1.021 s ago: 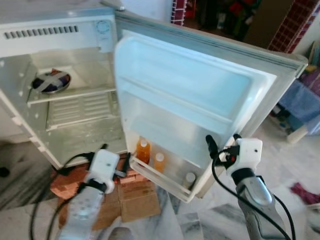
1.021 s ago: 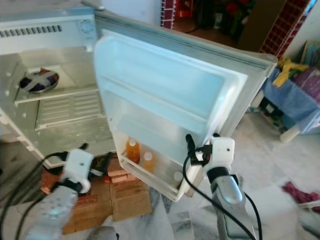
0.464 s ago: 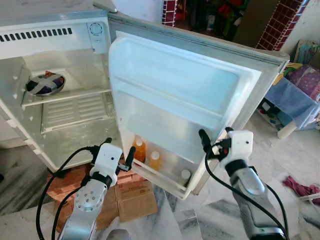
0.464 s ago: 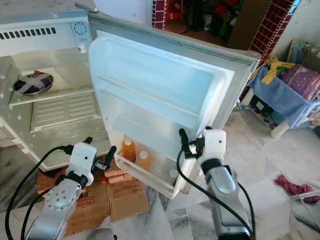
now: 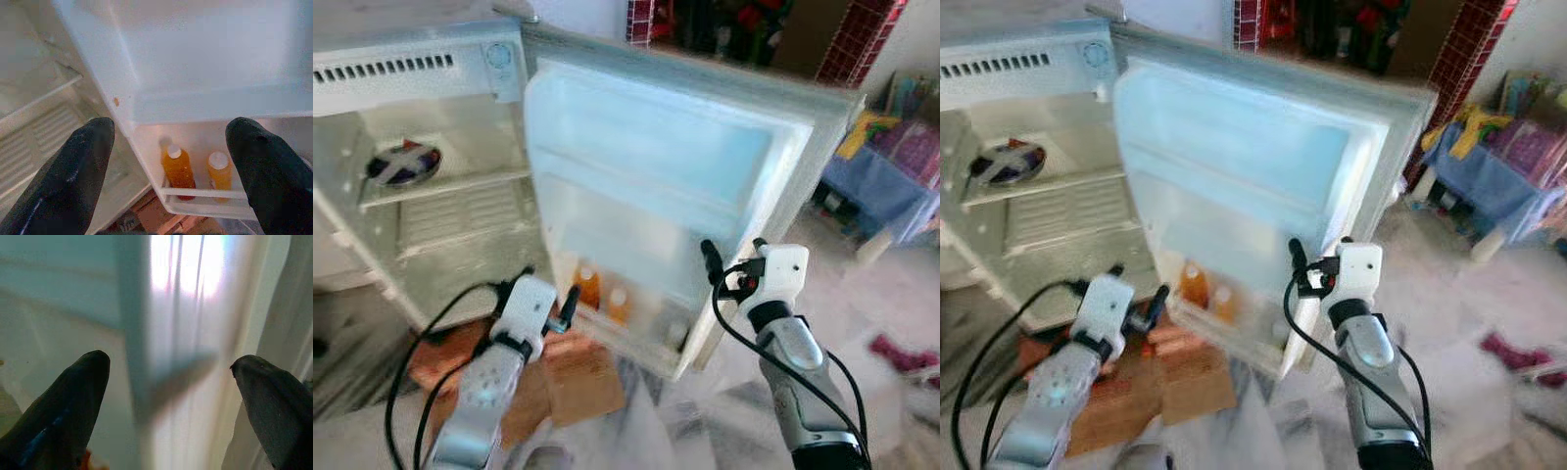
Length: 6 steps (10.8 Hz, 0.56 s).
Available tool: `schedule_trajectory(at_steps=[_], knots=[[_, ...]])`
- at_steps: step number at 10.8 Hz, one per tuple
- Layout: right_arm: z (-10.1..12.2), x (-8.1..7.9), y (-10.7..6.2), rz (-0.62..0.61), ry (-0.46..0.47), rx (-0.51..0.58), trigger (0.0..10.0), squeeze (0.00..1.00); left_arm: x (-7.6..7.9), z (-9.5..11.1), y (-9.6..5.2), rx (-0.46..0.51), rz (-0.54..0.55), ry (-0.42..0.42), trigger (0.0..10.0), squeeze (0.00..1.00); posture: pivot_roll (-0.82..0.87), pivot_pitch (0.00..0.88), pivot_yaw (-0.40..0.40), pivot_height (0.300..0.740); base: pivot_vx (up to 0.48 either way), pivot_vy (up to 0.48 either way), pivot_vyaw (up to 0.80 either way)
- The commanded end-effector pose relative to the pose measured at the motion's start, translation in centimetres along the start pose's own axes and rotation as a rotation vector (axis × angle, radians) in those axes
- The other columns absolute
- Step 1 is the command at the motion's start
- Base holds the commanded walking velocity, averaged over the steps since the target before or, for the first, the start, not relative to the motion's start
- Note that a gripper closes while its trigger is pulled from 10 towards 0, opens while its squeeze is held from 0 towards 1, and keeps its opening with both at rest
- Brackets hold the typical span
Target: Restocking fridge
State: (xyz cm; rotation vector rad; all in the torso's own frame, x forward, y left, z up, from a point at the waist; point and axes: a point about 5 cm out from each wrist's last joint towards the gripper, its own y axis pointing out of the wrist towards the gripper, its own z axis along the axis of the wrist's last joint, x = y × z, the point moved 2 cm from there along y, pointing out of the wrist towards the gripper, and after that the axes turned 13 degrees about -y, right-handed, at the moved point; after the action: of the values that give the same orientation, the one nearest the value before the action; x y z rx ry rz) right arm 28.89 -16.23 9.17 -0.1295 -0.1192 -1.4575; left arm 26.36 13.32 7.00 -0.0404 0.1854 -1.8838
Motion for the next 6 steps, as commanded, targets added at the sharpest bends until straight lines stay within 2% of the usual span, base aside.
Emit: schedule_trajectory(at_steps=[1, 3, 4, 5, 6], knots=[[-0.1, 0.2, -0.2, -0.030, 0.020, -0.006, 10.0, 0.00, 0.1, -0.3, 0.0, -0.012, -0.024, 0.024, 10.0, 0.00, 0.07, 0.000, 0.017, 0.740, -0.300, 0.000, 0.00], [0.0, 0.8, -0.2, -0.086, 0.041, -0.007, 10.0, 0.00, -0.4, 0.2, 0.8, 0.011, -0.030, 0.034, 10.0, 0.00, 0.04, 0.000, 0.041, 0.740, 0.000, 0.000, 0.00], [-0.2, 1.4, -0.1, -0.133, 0.043, -0.005, 10.0, 0.00, -0.8, 0.0, 1.1, 0.015, -0.045, -0.012, 10.0, 0.00, 0.02, 0.000, 0.066, 0.740, 0.000, 0.000, 0.00], [-0.3, 2.0, -0.2, -0.169, 0.036, 0.002, 10.0, 0.00, -0.5, -0.4, 1.6, -0.010, -0.083, -0.011, 10.0, 0.00, 0.00, 0.000, 0.090, 0.740, 0.000, 0.000, 0.00], [-0.1, 2.6, -0.3, -0.198, 0.025, 0.013, 10.0, 0.00, -0.2, -0.1, 2.2, 0.004, -0.113, 0.016, 10.0, 0.00, -0.01, 0.000, 0.114, 0.740, 0.000, 0.000, 0.00]])
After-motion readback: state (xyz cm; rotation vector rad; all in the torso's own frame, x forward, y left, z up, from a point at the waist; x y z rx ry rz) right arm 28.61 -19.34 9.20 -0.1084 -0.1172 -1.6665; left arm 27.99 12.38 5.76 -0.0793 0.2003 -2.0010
